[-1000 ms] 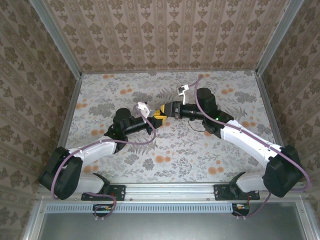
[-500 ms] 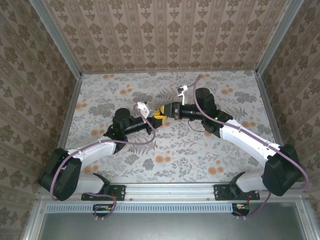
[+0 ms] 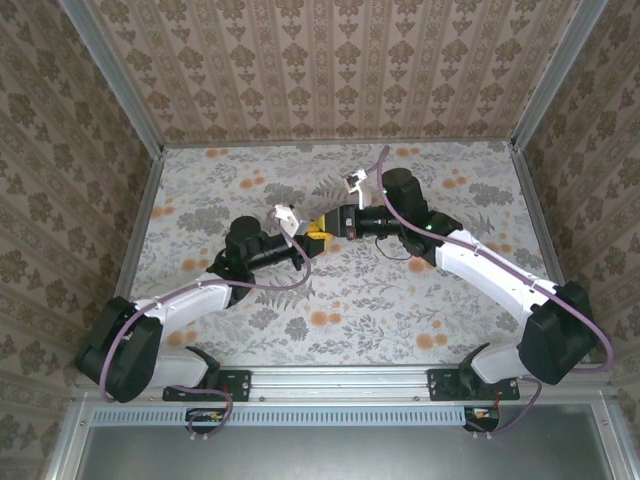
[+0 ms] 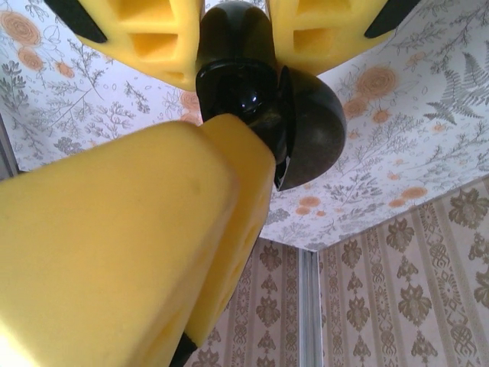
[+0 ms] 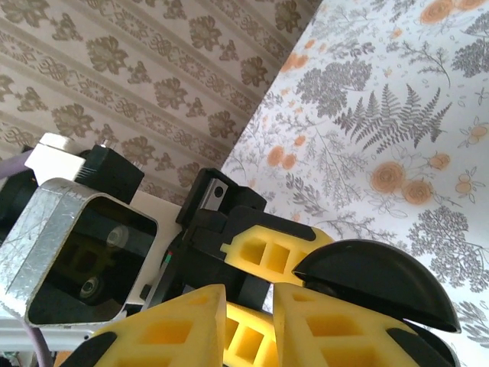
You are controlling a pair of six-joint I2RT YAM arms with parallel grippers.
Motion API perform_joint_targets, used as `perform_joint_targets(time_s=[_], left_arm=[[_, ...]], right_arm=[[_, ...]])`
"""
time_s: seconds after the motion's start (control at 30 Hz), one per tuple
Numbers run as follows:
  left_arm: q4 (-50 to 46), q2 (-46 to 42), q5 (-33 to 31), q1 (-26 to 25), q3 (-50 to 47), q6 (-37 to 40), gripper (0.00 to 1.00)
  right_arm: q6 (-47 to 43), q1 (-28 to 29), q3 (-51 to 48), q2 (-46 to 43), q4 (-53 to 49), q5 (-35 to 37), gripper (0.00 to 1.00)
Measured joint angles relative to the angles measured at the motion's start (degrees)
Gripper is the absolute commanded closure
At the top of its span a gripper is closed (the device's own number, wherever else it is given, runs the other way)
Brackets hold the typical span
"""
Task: Insert the wireless bluetooth earbuds into the charging case
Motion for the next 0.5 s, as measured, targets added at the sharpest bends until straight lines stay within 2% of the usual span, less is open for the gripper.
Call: perform_joint_targets(time_s=[0.23,0.5], left_arm=[[-0.8,-0.6,0.7,0.0,0.0,0.2,0.91],[-1.8,-1.1,3.2,0.0,0.0,1.0,0.91]], right_arm=[[-4.5,-0.2,2.3,-0.1,-5.4,-0.4,0.72],[-15.5,-0.5,4.1,-5.5,-12.7,1.1,0.57]])
